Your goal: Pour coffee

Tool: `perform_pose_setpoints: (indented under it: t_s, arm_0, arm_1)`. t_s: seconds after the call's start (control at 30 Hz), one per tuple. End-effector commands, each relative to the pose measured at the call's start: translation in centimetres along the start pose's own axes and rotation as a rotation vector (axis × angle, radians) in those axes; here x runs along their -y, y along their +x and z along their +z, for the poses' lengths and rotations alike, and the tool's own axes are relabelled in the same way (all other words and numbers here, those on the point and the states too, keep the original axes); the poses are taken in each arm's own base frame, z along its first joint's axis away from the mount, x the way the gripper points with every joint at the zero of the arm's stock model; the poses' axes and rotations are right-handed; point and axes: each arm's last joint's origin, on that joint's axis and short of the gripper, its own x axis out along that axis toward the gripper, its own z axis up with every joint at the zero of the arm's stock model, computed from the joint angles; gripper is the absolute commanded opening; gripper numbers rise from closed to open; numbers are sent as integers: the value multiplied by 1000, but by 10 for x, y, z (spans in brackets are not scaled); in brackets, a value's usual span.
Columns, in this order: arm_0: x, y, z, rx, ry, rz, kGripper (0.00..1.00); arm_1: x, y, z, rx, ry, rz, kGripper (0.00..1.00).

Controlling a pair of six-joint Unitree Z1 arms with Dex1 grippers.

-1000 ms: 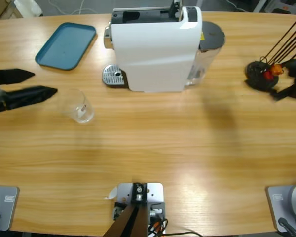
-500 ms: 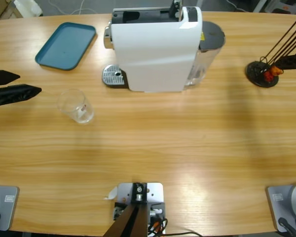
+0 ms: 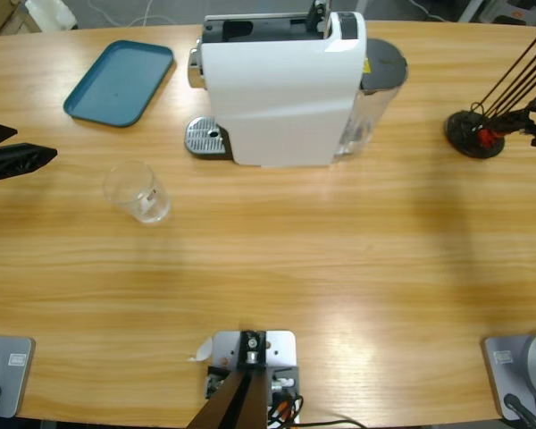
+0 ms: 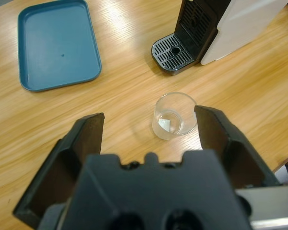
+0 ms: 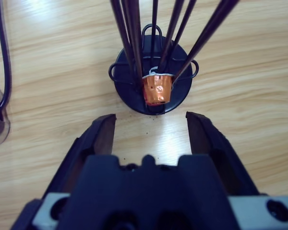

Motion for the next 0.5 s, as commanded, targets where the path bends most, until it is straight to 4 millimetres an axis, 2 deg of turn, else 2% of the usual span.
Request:
perform_pose_setpoints:
  t_s: [0.03, 0.5]
  arm_0:
    - [-3, 3, -13, -36, -8, 21, 812]
    - [-3, 3, -14, -38, -7, 20, 812]
  arm_1:
    - [1, 31, -4, -80, 16, -45, 631]
    - [5, 42, 3, -86, 24, -50, 628]
